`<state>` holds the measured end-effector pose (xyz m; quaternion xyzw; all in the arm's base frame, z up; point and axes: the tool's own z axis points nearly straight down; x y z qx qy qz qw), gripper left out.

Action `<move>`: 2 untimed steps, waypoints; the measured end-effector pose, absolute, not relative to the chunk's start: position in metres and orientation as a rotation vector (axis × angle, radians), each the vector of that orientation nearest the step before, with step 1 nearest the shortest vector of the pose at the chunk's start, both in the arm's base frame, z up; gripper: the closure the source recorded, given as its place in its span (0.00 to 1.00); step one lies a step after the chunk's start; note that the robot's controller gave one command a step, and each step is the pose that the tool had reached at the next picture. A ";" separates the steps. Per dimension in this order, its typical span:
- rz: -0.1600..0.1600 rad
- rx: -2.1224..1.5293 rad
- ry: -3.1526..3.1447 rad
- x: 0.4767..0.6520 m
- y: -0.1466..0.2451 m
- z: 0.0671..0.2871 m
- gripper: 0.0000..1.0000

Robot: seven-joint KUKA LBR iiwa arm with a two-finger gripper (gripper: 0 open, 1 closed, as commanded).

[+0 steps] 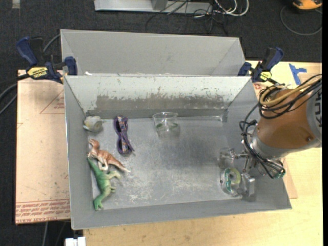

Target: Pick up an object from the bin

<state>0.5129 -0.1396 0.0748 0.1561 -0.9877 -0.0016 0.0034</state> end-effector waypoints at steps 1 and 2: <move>0.000 0.820 -3.038 0.535 -0.129 0.113 0.00; -0.006 0.490 -3.098 0.514 -0.139 0.075 0.00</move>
Offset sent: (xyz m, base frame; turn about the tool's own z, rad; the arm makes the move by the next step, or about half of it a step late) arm 0.0000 0.0000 0.0000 0.0000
